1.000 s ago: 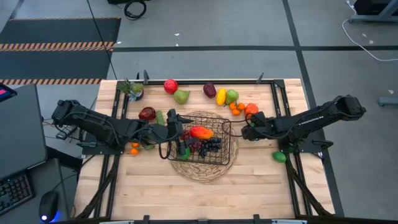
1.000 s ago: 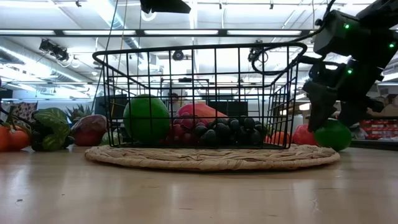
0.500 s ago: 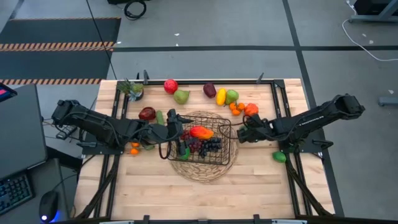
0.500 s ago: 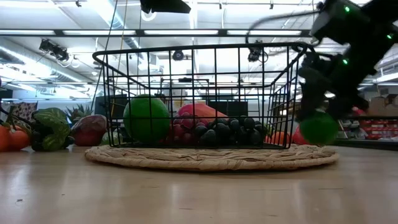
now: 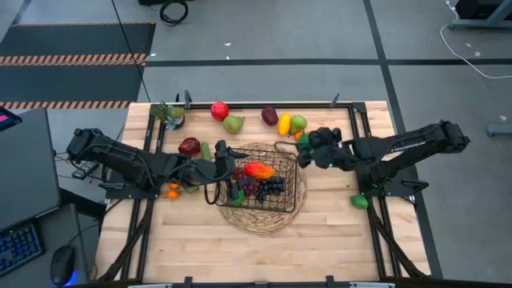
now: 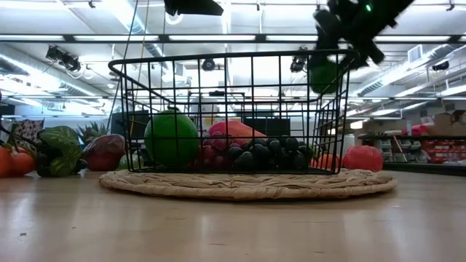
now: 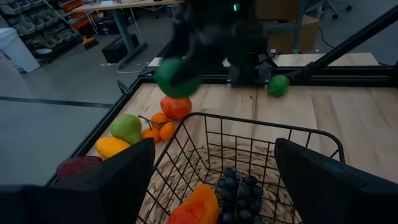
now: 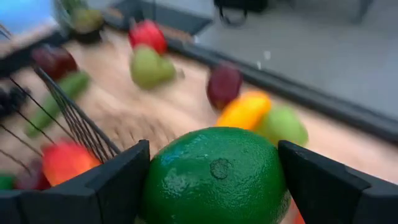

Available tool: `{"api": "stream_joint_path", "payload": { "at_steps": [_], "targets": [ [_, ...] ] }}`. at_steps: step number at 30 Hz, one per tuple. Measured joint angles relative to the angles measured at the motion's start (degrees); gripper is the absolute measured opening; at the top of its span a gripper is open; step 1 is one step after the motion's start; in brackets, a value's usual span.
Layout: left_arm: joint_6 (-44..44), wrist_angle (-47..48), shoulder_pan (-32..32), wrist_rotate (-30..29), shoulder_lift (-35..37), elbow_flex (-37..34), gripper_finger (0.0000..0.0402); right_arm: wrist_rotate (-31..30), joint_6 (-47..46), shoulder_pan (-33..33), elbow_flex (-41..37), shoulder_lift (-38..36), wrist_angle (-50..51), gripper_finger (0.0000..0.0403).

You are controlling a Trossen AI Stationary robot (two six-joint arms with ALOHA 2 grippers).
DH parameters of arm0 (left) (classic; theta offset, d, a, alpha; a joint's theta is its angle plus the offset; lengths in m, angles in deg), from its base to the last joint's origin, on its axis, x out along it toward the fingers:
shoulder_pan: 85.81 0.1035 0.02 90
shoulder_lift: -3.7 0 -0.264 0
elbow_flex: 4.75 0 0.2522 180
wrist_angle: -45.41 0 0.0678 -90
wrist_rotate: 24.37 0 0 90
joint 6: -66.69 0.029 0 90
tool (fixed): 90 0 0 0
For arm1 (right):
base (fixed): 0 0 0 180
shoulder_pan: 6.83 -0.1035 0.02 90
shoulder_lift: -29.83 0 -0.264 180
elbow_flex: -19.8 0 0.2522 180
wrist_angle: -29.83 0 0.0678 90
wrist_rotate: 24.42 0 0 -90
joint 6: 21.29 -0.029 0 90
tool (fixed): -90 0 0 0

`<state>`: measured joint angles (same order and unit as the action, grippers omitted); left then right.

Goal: Build produce basket
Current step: Put the top green lime into the black wire basket

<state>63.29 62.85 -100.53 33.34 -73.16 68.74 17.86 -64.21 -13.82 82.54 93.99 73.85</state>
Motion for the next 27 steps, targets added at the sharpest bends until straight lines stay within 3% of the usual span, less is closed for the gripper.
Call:
{"api": "stream_joint_path", "payload": {
  "at_steps": [3,12,20,27],
  "targets": [
    [0.0,0.0,0.0,0.0,0.0,0.0,0.0336,0.7,6.7,-0.1,0.8,0.4,-7.5,0.0346],
    [0.0,0.0,0.0,0.0,0.0,0.0,0.0336,13.8,14.8,-3.5,0.8,9.5,-25.0,0.0346],
    [0.0,0.0,0.0,0.0,0.0,0.0,0.0336,15.9,14.8,-4.2,0.7,16.5,-26.0,0.0355],
    [-0.4,0.0,0.0,0.0,0.0,0.0,0.0336,15.9,16.1,-2.6,0.7,16.7,-26.5,0.0393]
  ]
}}
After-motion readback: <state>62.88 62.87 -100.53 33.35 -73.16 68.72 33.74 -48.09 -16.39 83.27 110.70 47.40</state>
